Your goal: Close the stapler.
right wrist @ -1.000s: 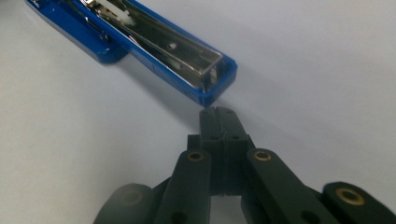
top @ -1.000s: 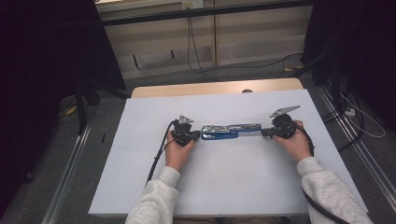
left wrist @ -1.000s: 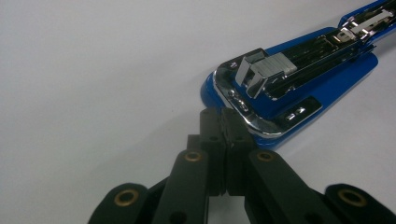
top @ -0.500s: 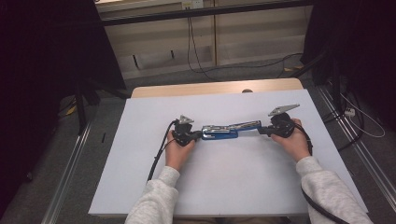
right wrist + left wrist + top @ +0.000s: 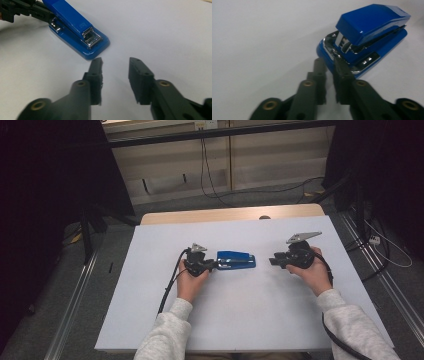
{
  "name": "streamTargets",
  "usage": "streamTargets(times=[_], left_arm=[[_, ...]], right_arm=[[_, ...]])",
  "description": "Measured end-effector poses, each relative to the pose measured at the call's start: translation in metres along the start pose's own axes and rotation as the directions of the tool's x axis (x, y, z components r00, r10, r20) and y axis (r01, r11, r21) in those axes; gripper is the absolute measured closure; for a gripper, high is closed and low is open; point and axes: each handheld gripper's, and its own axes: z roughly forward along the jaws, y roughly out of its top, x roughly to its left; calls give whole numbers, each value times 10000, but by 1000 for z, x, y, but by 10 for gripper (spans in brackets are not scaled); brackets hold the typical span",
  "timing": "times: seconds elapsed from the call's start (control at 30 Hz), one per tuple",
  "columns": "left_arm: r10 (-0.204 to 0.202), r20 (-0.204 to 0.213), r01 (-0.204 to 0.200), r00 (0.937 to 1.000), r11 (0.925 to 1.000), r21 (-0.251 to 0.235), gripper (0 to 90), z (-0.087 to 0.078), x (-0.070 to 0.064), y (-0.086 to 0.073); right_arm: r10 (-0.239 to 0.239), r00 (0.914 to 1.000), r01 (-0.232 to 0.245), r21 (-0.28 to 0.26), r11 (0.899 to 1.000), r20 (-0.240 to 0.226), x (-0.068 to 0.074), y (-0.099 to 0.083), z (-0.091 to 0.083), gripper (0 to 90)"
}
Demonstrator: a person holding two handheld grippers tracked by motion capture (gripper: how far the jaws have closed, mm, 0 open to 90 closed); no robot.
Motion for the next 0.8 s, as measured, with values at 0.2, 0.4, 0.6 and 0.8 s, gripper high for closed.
streamTargets(times=[0.2,0.4,0.6,0.8], left_arm=[[-378,311,380,9988,9993,-47,400,-16,6,-1],[-420,378,440,9984,9977,-517,273,-38,8,-2],[-247,577,284,9980,9975,-642,186,-53,10,-6],[-154,626,202,9979,9968,-771,137,-65,12,-10]], right_arm=[[589,9983,-589,-431,9973,-4,-1,-5,-13,384],[753,9971,-746,-467,9961,125,9,-13,-19,245],[460,9988,-453,-349,9984,184,20,-18,-25,180],[76,9998,-74,-136,9999,194,26,-24,-32,154]])
